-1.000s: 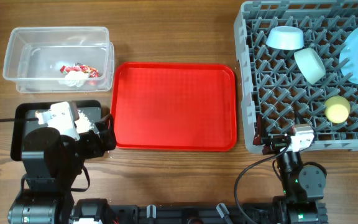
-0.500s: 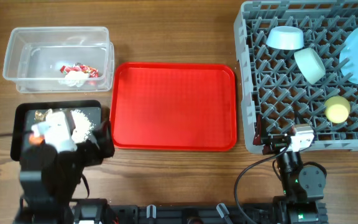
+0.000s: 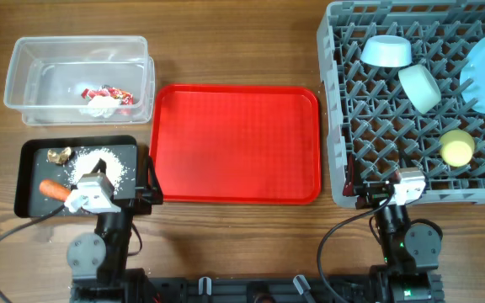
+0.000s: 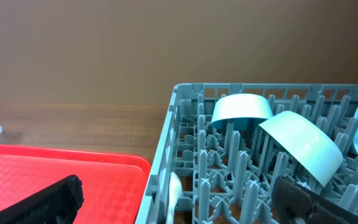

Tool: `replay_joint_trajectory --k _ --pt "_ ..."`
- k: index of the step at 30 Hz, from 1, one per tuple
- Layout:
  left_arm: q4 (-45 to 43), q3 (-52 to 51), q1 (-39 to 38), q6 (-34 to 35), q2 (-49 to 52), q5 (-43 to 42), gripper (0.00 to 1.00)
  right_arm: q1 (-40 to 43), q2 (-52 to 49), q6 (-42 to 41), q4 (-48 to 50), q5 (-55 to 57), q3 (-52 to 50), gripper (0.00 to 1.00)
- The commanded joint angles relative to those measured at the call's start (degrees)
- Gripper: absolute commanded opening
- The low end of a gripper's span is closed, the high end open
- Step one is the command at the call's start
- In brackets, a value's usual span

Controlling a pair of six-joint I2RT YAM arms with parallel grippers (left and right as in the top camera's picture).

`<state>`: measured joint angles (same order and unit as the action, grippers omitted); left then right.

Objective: Sort waste into correct bins and load items into the dishwasher rack

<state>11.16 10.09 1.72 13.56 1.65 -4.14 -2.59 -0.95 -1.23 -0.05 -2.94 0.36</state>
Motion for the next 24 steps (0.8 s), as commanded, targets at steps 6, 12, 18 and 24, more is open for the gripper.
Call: replay_joint_trajectory --k 6,12,18,24 --pt "-11.9 -9.6 0.5 -7.6 -1.5 0.0 1.00 -0.3 0.2 -0.4 0.2 -0.2 -0.1 1.00" --pt "-7.2 -9.8 0.5 -7.6 -1.5 -2.1 1.00 -0.3 0.2 -0.4 0.2 -0.2 -0.1 1.00" --pt "-7.3 -9.8 0.4 -6.9 -1.5 -2.0 1.00 -0.3 0.2 -0.4 0.2 -0.2 -0.1 1.00" --pt "-7.3 -9.8 0.4 -6.9 -1.5 -2.0 1.00 -0.3 0.2 -0.4 0.2 -0.2 -0.1 1.00"
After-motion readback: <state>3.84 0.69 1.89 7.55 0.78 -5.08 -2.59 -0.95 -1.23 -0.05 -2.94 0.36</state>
